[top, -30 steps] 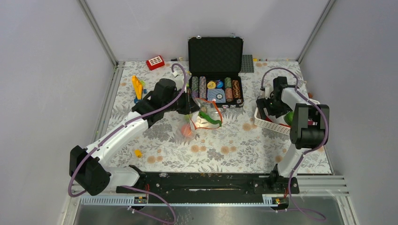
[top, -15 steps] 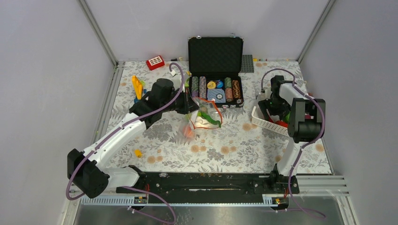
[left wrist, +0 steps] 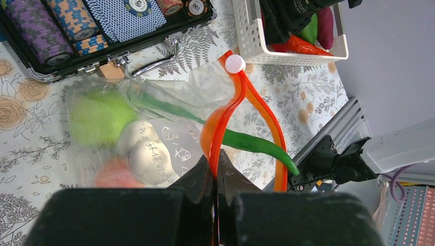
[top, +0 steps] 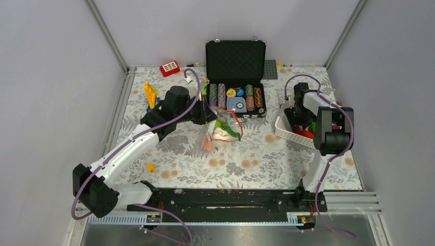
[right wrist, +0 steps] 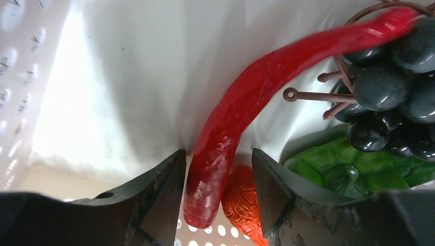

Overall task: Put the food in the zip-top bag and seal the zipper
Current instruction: Pick up the fake vegetable from the bin.

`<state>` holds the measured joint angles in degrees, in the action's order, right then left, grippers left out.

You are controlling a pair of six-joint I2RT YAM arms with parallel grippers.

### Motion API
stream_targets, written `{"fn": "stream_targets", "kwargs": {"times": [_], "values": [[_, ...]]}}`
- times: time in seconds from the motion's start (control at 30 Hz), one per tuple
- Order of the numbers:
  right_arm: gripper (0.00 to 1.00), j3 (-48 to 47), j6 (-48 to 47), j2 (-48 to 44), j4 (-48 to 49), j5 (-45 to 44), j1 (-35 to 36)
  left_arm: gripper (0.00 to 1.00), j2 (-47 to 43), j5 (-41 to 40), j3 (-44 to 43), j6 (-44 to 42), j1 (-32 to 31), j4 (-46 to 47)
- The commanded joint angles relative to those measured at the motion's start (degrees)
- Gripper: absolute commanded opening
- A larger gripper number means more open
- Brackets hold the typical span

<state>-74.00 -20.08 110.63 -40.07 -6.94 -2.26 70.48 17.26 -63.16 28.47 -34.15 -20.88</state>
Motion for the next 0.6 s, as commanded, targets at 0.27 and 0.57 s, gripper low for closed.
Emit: {"fn": "stream_targets", "kwargs": {"times": [0.27,0.57], "values": [[0.55,-0.4,1.6,-1.6,6.3,2.6,1.3,0.0,0.4,-1.8,-2.1,-0.9,0.3,1.0],[0.2,0.5,3.5,-3.2,7.3,-0.6,1.3,0.0,0.1,-2.3,-1.9,-0.9,0.3,0.9]]}}
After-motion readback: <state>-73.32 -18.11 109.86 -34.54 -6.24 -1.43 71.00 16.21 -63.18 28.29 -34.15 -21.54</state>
